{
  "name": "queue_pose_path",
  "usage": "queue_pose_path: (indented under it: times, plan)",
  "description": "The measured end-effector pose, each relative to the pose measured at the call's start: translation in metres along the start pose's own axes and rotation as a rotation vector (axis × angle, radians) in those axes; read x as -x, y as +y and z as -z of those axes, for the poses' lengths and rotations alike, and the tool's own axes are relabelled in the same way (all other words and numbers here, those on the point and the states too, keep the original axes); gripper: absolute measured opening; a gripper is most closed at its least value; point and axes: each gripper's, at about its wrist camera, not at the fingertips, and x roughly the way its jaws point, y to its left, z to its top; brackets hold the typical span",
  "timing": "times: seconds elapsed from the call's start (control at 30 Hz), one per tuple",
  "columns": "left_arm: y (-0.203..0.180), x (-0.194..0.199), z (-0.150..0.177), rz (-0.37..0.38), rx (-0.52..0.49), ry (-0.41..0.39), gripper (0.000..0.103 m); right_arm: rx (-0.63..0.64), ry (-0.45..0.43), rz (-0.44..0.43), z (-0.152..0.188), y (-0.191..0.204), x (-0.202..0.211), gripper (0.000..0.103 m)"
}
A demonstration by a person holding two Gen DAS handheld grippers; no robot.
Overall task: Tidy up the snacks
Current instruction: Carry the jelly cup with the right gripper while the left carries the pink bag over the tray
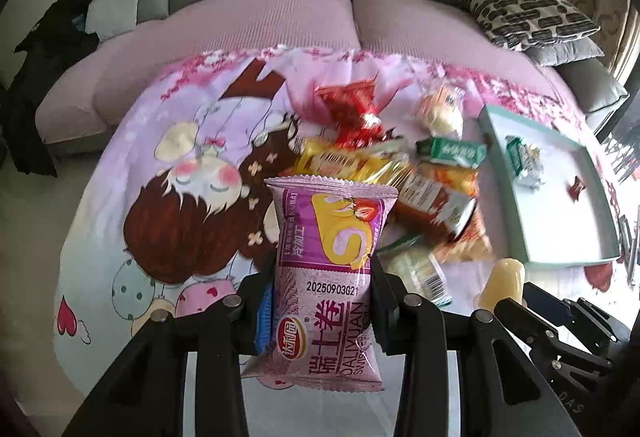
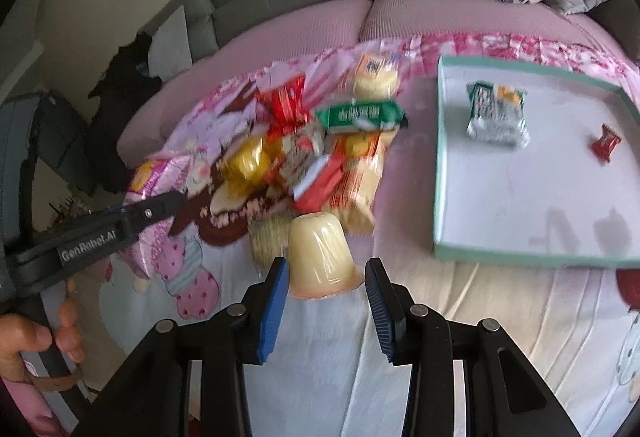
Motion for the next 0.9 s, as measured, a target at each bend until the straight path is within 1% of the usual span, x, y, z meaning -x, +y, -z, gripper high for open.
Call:
queue_pose_path:
  times: [0.1, 0.3, 0.5, 0.67, 0.9]
  plan:
    - [-0.009, 0.005, -0.010, 0.005, -0.007, -0.022, 0.041, -0.017, -0.041, 0.004, -0.012, -0.006, 0.009, 0.042]
    - [-0.033, 0.015, -0.031, 0.036, -0.014, -0.061, 0.041, -0.083, -0.118, 0.045, -0.045, -0.032, 0.022, 0.042]
    - [-0.076, 0.018, -0.052, 0.073, -0.086, -0.092, 0.041, -0.167, -0.181, 0.107, -0.074, -0.069, 0.032, 0.042]
    - [-0.118, 0.010, -0.064, 0.106, -0.151, -0.103, 0.041, -0.243, -0.216, 0.149, -0.086, -0.105, 0.038, 0.042]
    - [-0.176, -0.010, -0.072, 0.147, -0.231, -0.088, 0.041, -0.336, -0.227, 0.225, -0.087, -0.156, 0.040, 0.042]
